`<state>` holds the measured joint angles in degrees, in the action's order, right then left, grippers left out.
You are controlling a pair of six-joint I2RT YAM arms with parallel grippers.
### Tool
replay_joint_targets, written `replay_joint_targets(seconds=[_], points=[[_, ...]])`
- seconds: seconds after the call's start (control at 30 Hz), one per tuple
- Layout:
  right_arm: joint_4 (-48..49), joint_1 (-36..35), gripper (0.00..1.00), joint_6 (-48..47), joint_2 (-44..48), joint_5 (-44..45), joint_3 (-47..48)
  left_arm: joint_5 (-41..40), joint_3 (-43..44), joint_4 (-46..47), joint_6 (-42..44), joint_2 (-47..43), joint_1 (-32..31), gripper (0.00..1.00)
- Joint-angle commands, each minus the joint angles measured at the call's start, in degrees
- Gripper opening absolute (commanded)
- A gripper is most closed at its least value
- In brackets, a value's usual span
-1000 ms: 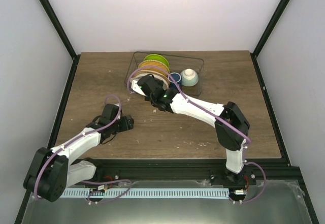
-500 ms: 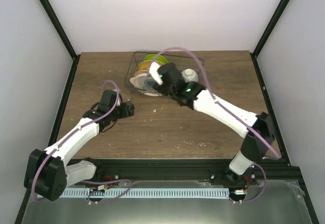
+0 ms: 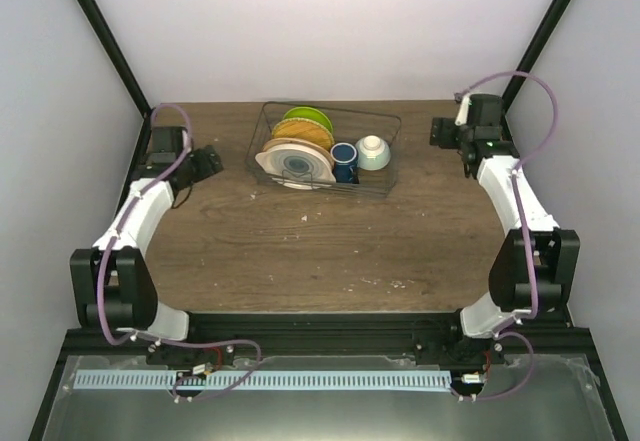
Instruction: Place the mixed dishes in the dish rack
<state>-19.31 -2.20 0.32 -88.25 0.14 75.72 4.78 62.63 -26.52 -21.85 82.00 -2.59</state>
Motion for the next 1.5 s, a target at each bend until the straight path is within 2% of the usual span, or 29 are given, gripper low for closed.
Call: replay_joint_targets(seconds=[0.0,0.17,0.33,0.57,1.03,1.47], points=[[4.8,7.7,0.94,6.3,-2.7,-5.4,-4.4,3.0,0.4,2.6,-0.2,2.7,7.0,0.91],[6.3,9.1,0.97,6.9,-7.8,-5.6,-6.1,1.3,1.0,5.7,-0.6,8.1,8.6,0.9],[8.6,9.1,0.99,7.8,-11.1,-8.1,-6.5,2.4,5.3,7.9,-0.7,17.6,8.7,0.9],[8.0,9.0,1.0,6.6,-17.2,-9.7,-0.8,5.2,10.2,10.2,-0.7,27.4,8.6,0.91],[2.8,3.4,1.0,4.6,-29.9,-9.4,14.4,3.5,17.5,9.2,1.8,32.2,0.9,0.94],[1.1,0.9,1.0,2.6,-37.0,-11.6,24.7,5.2,9.9,12.6,0.8,29.7,-2.5,0.94]])
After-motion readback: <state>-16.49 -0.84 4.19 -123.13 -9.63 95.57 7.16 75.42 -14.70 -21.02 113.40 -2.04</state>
